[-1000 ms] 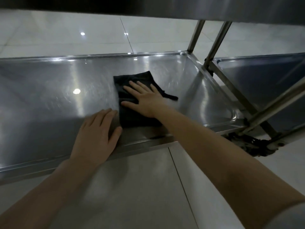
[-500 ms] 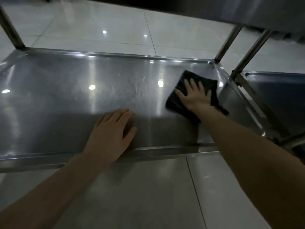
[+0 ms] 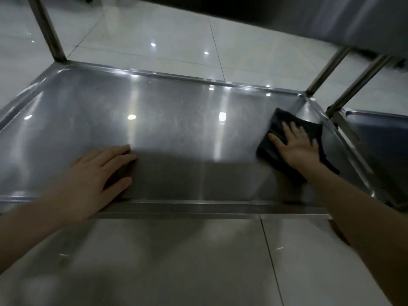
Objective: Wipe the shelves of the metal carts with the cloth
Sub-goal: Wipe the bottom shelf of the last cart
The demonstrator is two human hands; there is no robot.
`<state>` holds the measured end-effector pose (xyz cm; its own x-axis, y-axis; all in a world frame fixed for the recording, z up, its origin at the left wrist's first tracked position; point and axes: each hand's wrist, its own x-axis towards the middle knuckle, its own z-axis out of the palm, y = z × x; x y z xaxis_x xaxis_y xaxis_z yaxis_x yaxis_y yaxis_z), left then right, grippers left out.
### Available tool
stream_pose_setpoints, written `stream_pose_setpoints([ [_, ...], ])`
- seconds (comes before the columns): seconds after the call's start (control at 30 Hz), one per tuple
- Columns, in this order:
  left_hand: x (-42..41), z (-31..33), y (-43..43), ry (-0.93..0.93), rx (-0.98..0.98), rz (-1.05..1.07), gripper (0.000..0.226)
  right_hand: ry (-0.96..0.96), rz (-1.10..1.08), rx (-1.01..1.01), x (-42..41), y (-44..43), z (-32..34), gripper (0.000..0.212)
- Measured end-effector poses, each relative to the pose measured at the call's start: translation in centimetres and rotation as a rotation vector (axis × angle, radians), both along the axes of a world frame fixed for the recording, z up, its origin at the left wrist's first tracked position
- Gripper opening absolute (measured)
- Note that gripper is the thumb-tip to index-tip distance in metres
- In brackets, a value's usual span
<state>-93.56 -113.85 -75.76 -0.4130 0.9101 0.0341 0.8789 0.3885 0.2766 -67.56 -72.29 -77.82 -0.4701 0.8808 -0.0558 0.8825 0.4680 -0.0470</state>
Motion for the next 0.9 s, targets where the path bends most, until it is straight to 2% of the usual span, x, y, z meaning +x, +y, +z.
stream_pose_setpoints([
  [0.07,-0.3,-0.2,-0.5,0.013,0.038,0.018,0.071,0.002,-0.075,-0.013,-0.6,-0.7,-0.3,0.085],
  [0.13,-0.1,-0.3,-0.3,0.030,0.038,0.025,0.070,0.042,-0.038,-0.024,-4.8,-3.8,-0.2,0.084],
  [0.33,-0.6,-1.1,-1.1,0.028,0.069,0.042,0.070,0.094,0.511,-0.028,-20.6,-18.5,-0.8,0.078],
  [0.4,-0.9,-0.9,-1.3,-0.006,0.052,0.039,0.073,0.093,0.653,-0.028,-21.3,-19.8,-0.6,0.075],
  [0.47,-1.4,-0.6,-2.0,-0.008,0.018,-0.018,0.074,0.084,0.720,-0.036,-18.8,-17.4,0.2,0.073],
  [0.53,-2.2,-0.5,-3.7,0.035,0.018,-0.041,0.072,0.085,0.648,-0.022,-14.6,-13.8,0.5,0.073],
  [0.63,-3.1,-0.5,-6.2,0.052,0.052,-0.012,0.068,0.027,0.357,0.014,-8.3,-10.1,0.7,0.084],
  [0.73,-3.1,-0.6,-6.9,0.084,0.081,0.002,0.064,0.035,0.165,0.008,-8.1,-11.3,0.1,0.093],
  [0.8,-3.2,-0.7,-6.8,0.089,0.125,0.016,0.060,0.059,0.162,-0.009,-11.9,-14.1,-0.2,0.093],
  [0.9,-3.3,-1.0,-7.1,0.083,0.204,0.029,0.051,0.065,0.382,-0.005,-20.5,-20.5,-0.7,0.082],
])
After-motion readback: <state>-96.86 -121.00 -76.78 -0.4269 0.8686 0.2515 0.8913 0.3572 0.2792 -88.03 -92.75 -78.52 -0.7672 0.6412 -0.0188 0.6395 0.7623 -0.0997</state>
